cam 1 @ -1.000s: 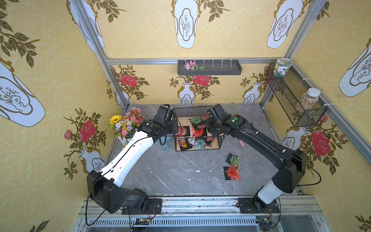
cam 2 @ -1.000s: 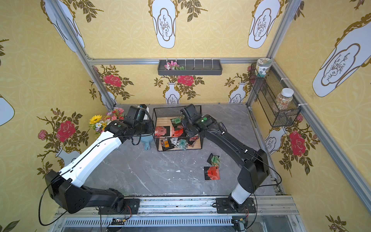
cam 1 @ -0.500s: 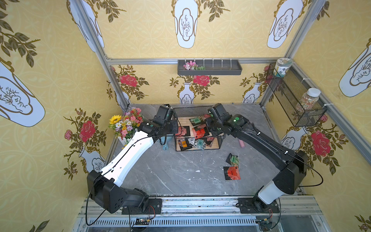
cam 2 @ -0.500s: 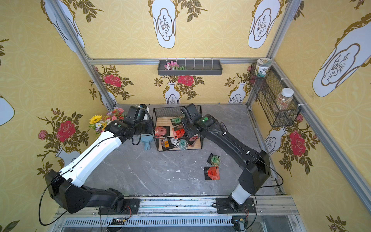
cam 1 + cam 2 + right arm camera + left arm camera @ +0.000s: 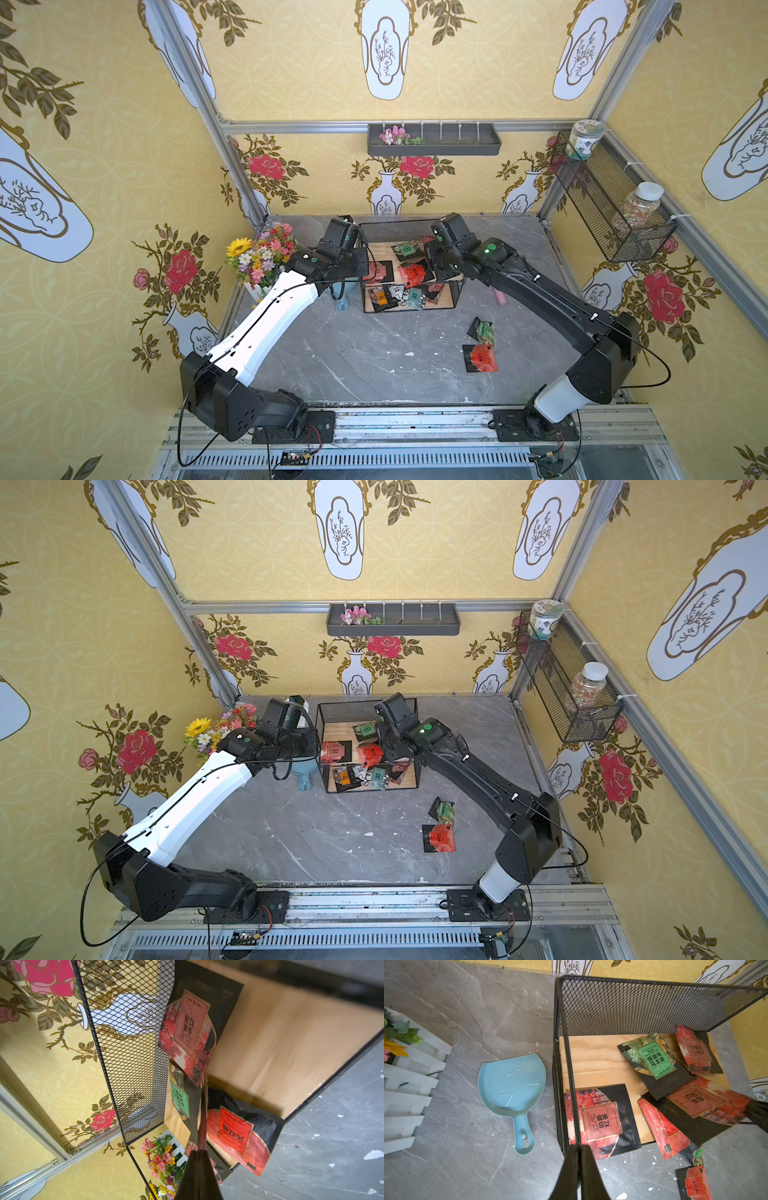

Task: Remove the tea bags from the shelf
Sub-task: Pick up the tea bag from the shelf.

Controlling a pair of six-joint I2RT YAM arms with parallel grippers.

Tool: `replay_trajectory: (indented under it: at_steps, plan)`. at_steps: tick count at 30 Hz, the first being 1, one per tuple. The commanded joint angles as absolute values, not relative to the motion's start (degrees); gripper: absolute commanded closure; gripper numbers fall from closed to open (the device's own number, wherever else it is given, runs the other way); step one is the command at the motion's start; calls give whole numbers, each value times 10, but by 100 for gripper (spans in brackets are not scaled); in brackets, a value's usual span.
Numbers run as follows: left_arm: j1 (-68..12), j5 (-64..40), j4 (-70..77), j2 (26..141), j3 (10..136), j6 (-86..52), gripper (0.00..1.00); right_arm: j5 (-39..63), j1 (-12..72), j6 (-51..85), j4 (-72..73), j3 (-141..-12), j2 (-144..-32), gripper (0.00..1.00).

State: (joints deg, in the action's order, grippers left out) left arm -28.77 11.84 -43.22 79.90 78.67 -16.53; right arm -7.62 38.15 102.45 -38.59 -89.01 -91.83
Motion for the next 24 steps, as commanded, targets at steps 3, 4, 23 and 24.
replay_trajectory:
  at_steps: [3,4,23,24]
  plan:
    - [-288,105,-446,804,784,-154,100,-86,382,1057,-358,-899,-914,100]
    - [-287,104,-446,805,783,-154,100,-87,381,1061,-355,-899,-913,100]
    - [-288,104,-446,806,787,-156,100,-70,373,1084,-323,-921,-908,100]
    - [-288,104,-446,806,788,-156,100,-70,373,1083,-323,-922,-908,100]
